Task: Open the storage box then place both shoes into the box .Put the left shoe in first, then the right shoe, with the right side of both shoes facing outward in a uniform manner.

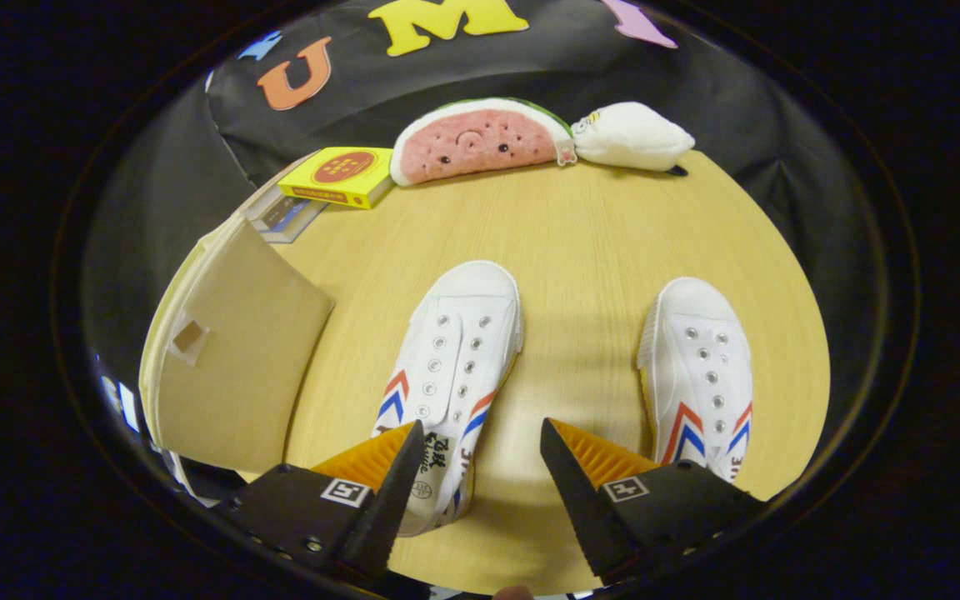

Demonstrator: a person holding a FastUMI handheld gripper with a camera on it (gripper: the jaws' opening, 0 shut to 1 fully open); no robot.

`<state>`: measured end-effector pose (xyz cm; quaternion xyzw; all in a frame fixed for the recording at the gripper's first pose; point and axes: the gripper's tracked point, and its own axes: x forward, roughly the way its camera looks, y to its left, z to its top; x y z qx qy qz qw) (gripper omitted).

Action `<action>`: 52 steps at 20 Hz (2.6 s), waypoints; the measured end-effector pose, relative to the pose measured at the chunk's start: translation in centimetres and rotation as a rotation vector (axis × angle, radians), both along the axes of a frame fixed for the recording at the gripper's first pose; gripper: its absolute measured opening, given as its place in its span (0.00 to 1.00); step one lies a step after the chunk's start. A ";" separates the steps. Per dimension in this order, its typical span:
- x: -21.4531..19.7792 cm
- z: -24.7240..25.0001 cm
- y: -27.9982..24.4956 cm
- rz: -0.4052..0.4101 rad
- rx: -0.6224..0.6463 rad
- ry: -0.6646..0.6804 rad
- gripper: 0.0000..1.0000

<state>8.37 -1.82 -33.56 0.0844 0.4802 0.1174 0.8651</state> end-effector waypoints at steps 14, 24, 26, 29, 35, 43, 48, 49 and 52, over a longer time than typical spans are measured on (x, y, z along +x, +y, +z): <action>0.1 -0.6 1.3 -0.079 0.163 0.141 0.01; -2.1 8.5 3.7 -0.123 0.223 0.029 0.00; -3.0 11.8 5.3 -0.136 0.232 -0.001 0.00; -4.1 16.5 8.4 -0.154 0.240 -0.047 0.00; -5.4 22.3 18.3 -0.120 0.264 -0.115 0.00; -6.0 18.7 29.6 -0.062 0.232 -0.097 0.00; -5.7 15.1 31.9 -0.051 0.180 -0.075 0.00; -5.6 14.6 32.2 -0.050 0.171 -0.071 0.00; -5.6 13.2 33.2 -0.034 0.151 -0.059 0.00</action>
